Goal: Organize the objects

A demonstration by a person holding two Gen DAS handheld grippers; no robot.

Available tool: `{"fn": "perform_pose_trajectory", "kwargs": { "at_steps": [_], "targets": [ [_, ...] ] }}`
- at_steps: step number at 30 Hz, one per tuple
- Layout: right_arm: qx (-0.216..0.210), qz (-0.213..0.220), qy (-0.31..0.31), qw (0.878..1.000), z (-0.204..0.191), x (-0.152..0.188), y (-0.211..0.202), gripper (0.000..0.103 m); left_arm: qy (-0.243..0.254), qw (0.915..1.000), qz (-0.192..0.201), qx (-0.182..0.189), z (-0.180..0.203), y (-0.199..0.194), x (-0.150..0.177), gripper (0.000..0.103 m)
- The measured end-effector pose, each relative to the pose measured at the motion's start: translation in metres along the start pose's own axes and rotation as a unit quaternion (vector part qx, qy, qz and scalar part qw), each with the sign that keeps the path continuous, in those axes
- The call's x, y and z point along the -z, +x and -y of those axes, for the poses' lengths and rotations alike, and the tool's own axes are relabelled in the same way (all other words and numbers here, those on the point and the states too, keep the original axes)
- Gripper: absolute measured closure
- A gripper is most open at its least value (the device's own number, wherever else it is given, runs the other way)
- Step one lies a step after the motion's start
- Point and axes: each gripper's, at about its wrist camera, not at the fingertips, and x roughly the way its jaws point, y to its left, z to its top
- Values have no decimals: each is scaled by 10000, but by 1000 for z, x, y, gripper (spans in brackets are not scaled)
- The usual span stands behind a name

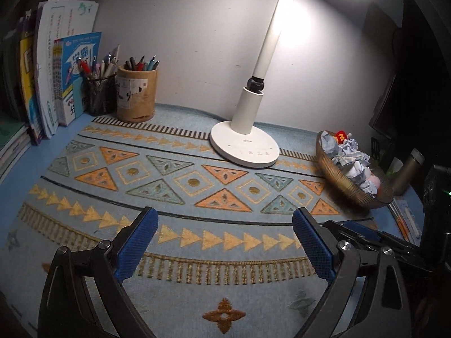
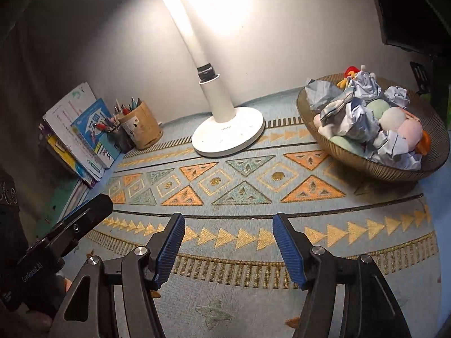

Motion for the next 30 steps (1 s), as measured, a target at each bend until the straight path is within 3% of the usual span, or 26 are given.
{"fn": "perform_pose_trajectory", "kwargs": {
  "at_steps": [4,9,19,30],
  "targets": [
    [511,-149,-287,9982,-1,8,32,40,35,9990,-346,-290,-17,25,20,7],
    [884,-331,-444,9945,10,10,56,40,256,9952,-708,-620,-12,49,30,7],
    [1068,-401,-530,9921,9,13,61,40,415,9881,-977,-1114,-8,60,35,7],
    [1073,-403,-545,9919,7,13,61,38,438,9864,-1003,-1225,-8,62,36,7]
  ]
}}
